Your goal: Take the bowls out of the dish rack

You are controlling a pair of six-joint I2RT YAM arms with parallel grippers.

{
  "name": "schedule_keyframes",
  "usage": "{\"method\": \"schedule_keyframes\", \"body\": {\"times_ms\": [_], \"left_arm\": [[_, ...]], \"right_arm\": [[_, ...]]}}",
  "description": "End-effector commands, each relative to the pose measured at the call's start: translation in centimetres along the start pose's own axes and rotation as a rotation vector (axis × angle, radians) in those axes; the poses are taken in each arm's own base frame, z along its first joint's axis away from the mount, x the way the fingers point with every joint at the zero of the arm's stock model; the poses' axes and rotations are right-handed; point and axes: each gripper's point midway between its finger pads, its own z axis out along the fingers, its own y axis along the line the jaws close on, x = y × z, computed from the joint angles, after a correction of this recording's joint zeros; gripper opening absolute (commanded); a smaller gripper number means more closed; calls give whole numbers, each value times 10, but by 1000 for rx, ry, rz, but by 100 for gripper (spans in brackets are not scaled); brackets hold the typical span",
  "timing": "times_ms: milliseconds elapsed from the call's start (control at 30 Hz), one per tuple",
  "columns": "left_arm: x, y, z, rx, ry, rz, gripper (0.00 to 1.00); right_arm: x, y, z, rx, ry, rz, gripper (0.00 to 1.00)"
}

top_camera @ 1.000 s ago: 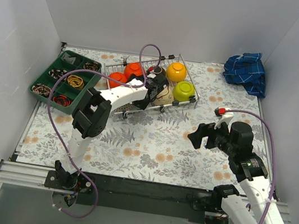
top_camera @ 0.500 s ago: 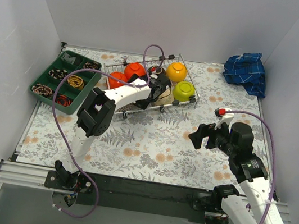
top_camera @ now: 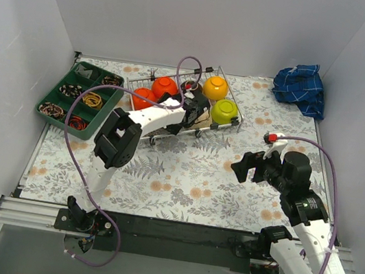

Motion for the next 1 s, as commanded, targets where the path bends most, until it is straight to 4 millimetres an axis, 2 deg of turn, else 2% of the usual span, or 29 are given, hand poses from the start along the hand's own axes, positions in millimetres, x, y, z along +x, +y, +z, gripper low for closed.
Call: {"method": "schedule_keyframes", "body": {"times_ms": [0,33,333,467,567,700,733,833,967], "left_arm": [[26,-14,-6,86,65,39,76],[23,-13,-10,97,54,26,71],[15,-9,-19,123,20,-17,58],[5,-3,-27,131,-15,-49,47],[0,0,-30,141,-39,-60,45],[7,-3,-29,147,-10,-39,64],[11,-5,-27,151,-2,-31,72],[13,-9,-25,161,5,-22,81],[17,-15,-18,156,18,-2,87]], "right_arm": [[-13,2,-5,0,-52,-8,99],[-13,1,-5,7,-53,-8,99],[-24,5,-13,2,-73,-22,99],[-26,6,-13,-3,-77,-20,99],[-27,6,-13,-3,-77,-17,99],[-29,8,-16,-3,-90,-16,99],[-30,7,-16,-2,-93,-16,99],[-30,8,-18,-3,-99,-13,98],[-26,8,-18,-2,-92,-8,99]]}}
